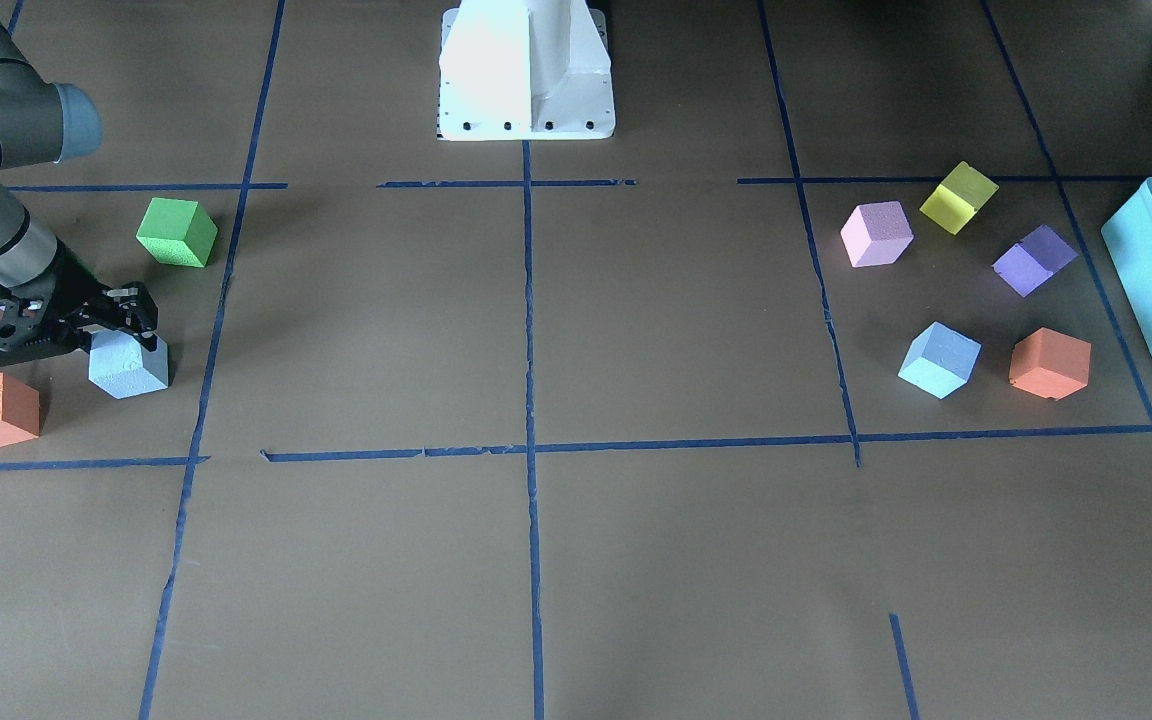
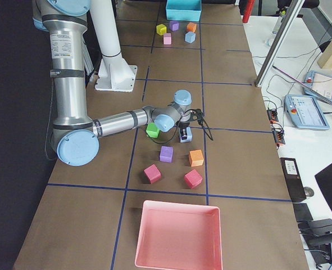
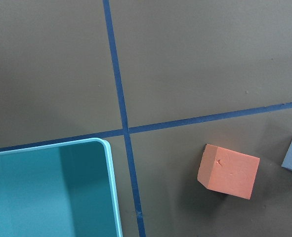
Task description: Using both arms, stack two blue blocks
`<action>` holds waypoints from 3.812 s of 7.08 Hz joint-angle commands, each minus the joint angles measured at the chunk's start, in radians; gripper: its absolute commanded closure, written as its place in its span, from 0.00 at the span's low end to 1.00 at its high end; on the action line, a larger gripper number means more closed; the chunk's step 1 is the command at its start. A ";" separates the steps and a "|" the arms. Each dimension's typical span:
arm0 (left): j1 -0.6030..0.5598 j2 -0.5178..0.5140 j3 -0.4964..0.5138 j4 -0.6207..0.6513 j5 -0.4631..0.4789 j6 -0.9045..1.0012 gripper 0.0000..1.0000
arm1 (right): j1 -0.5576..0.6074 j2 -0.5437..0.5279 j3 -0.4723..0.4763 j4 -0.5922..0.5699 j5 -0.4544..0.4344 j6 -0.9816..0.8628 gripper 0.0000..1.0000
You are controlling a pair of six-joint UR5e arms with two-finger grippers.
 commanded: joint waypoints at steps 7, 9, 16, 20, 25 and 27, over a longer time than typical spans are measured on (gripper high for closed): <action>-0.001 0.009 -0.013 0.003 0.000 -0.002 0.00 | -0.306 0.616 0.019 -0.538 -0.182 0.487 0.97; -0.001 0.009 -0.015 0.001 0.000 -0.002 0.00 | -0.387 0.840 -0.228 -0.530 -0.234 0.616 0.97; -0.001 0.009 -0.013 -0.002 -0.077 -0.003 0.00 | -0.419 0.859 -0.301 -0.529 -0.255 0.631 0.82; -0.001 0.006 -0.016 -0.002 -0.078 -0.005 0.00 | -0.418 0.813 -0.295 -0.409 -0.254 0.634 0.01; 0.049 -0.026 -0.084 -0.104 -0.121 -0.157 0.00 | -0.367 0.801 -0.063 -0.655 -0.241 0.631 0.00; 0.175 -0.026 -0.141 -0.241 -0.103 -0.290 0.00 | -0.321 0.740 0.040 -0.707 -0.237 0.617 0.00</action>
